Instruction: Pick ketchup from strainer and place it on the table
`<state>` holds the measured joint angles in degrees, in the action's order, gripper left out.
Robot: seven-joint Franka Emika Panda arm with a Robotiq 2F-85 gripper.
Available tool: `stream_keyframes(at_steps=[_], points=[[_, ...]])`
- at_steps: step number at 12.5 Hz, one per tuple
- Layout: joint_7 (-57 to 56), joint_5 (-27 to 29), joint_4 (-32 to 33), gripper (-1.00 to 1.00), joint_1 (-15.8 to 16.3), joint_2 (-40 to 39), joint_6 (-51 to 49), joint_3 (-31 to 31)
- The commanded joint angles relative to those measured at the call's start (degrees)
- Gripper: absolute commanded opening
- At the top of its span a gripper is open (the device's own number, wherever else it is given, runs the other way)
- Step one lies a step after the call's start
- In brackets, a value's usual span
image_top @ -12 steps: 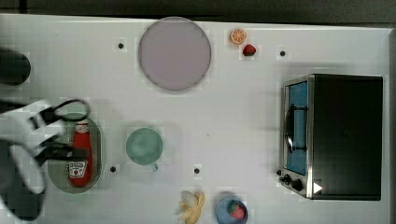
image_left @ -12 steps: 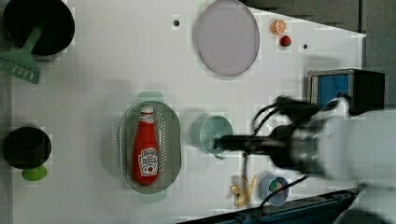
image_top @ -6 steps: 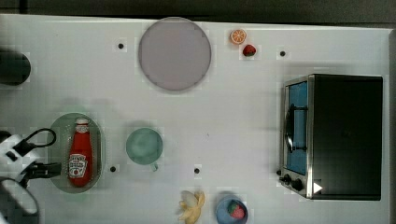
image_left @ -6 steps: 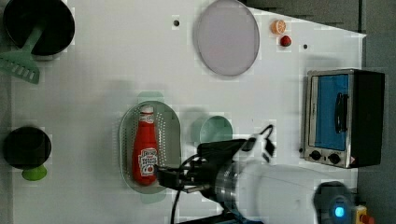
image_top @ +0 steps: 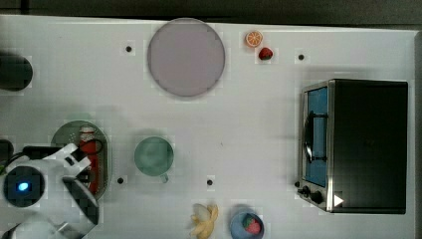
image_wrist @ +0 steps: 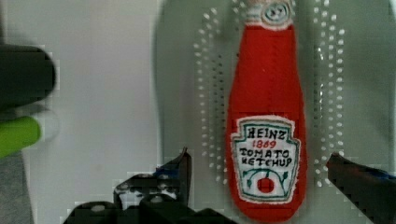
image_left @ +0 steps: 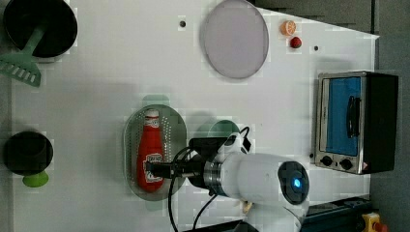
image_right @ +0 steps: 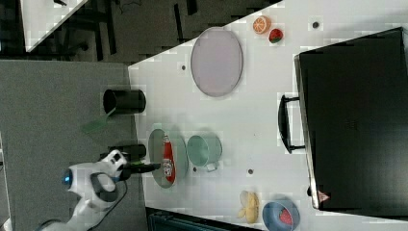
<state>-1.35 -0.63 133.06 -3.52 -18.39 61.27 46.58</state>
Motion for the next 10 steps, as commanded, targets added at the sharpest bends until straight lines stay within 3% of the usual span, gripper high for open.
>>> stream_keyframes(at_steps=[1,5,9,10], points=[[2.8,-0.7,0.0,1.0,-0.8,-3.8,4.8,-0.2],[3.1,-1.0,-0.2,1.0,0.4,-10.7,9.1,-1.9],[3.1,-1.0,-1.0,1.0,4.1,-12.6,10.1,-6.6],[3.1,-1.0,-1.2,0.92,5.3,-12.7,10.1,-7.7]])
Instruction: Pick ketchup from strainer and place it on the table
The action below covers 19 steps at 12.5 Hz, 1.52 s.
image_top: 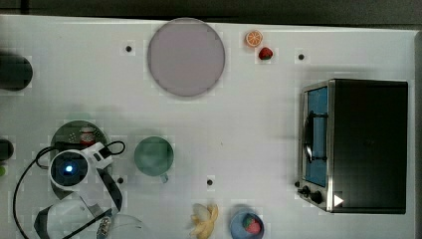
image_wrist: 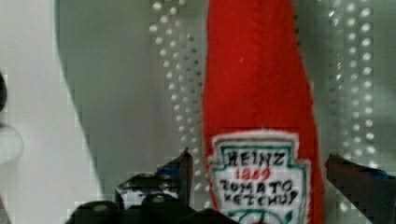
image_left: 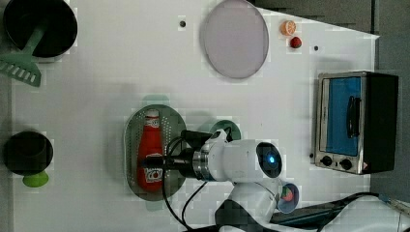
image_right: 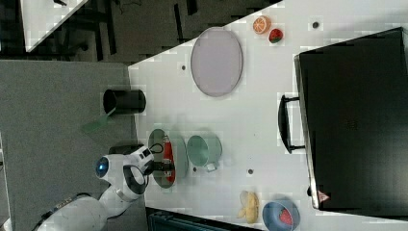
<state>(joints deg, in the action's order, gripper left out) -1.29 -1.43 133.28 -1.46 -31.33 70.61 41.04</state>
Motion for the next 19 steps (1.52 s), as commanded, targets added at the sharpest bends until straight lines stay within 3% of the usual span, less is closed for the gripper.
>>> stream_keyframes(at_steps=[1,3,7,12,14,19], points=[[3.0,-0.2,-1.5,0.68,4.4,0.3,0.8,-3.2],[3.0,-0.2,-2.1,0.2,5.8,0.3,1.5,-3.6],[3.0,-0.2,-2.2,0.18,5.6,3.9,-1.2,-2.4],[3.9,4.7,-6.3,0.18,4.2,18.0,-17.6,-1.9],[3.9,8.0,-10.1,0.18,2.7,22.3,-26.6,-3.6],[-4.4,7.9,-17.5,0.18,-1.0,26.7,-42.0,-12.8]])
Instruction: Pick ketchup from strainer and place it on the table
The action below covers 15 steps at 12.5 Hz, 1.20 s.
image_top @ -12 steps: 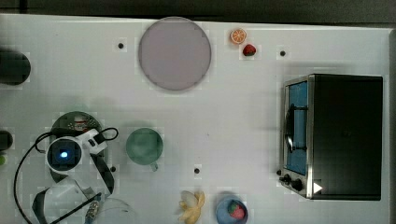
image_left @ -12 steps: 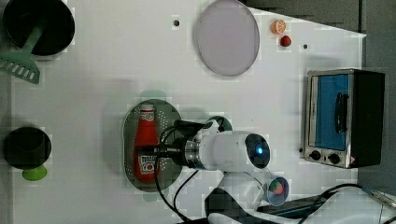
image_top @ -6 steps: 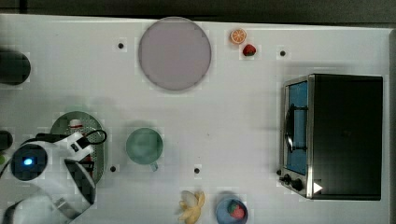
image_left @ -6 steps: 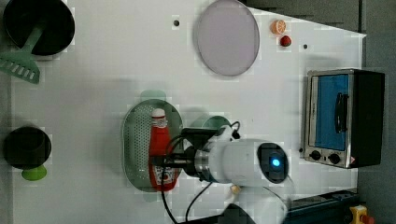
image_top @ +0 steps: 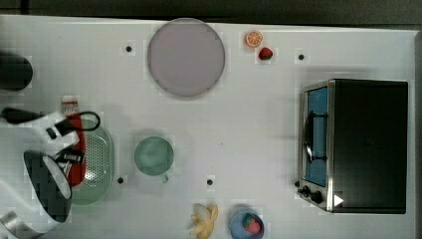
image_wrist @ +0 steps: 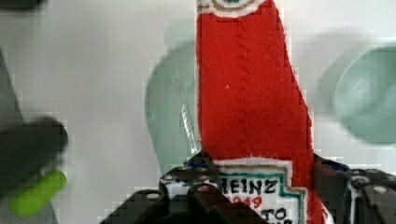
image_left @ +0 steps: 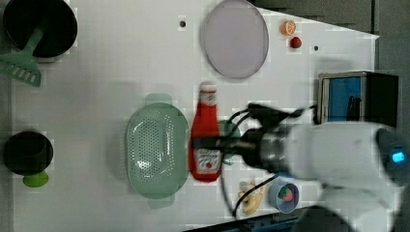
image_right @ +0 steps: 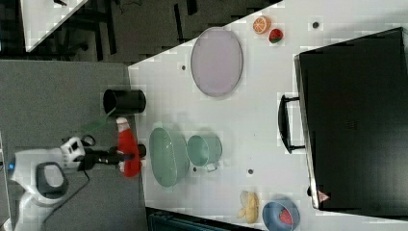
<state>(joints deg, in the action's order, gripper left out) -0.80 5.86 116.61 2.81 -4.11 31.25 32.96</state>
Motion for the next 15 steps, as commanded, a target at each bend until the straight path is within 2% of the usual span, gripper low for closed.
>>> stream_keyframes(at_steps=[1,3,5,8,11,15], points=[[-7.9,0.4,-1.2,0.18,-5.8,-0.1,-3.0,-7.2],[-14.4,-1.6,-1.1,0.18,-6.7,0.5,-3.3,-12.5],[-20.6,-5.9,-0.8,0.18,-7.2,0.5,-3.4,-17.7],[-22.6,-7.9,0.7,0.18,-7.3,0.5,-3.5,-23.7],[-23.8,-7.9,6.2,0.18,-7.3,0.5,-1.4,-27.2],[-23.8,-7.9,15.6,0.18,-7.3,-0.2,11.1,-29.5]])
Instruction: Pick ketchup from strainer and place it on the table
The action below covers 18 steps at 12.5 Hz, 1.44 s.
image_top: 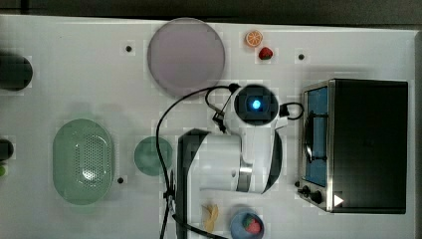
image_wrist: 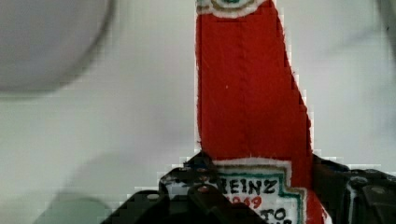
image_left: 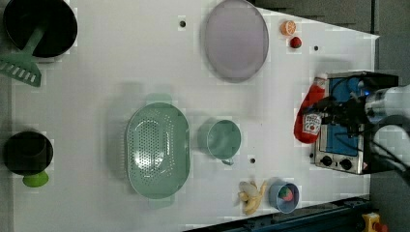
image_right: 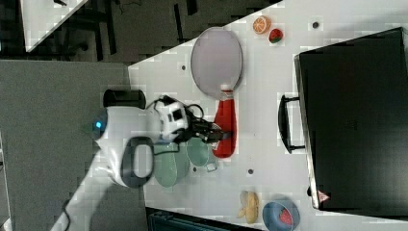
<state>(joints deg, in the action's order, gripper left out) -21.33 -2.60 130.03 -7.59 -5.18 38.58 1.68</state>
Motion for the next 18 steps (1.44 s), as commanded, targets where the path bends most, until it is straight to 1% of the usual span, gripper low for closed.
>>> stream_keyframes(at_steps=[1,4,5,7,8,9,11,13,14,16,18], points=[[-3.3,0.6,4.0,0.18,3.1,0.2,7.2,1.3],[-3.3,0.6,6.7,0.18,3.1,-4.1,13.0,0.9],[-3.3,0.6,6.7,0.24,3.1,-6.0,14.9,0.9],[-3.3,0.6,6.8,0.65,3.1,-8.7,18.1,0.8],[-3.3,0.6,6.7,0.87,3.1,-8.9,18.5,0.9],[-3.3,0.6,6.3,1.0,3.1,-8.1,18.2,0.9],[-3.1,0.7,4.6,1.0,3.1,-4.5,16.9,0.9],[-0.8,1.3,1.0,1.0,3.3,-0.4,12.4,1.2],[2.5,1.3,-1.8,1.0,3.3,1.6,8.5,1.5],[11.4,1.3,-8.7,1.0,3.3,4.5,-3.1,2.1],[18.1,1.3,-17.2,1.0,3.3,5.5,-16.8,2.9]])
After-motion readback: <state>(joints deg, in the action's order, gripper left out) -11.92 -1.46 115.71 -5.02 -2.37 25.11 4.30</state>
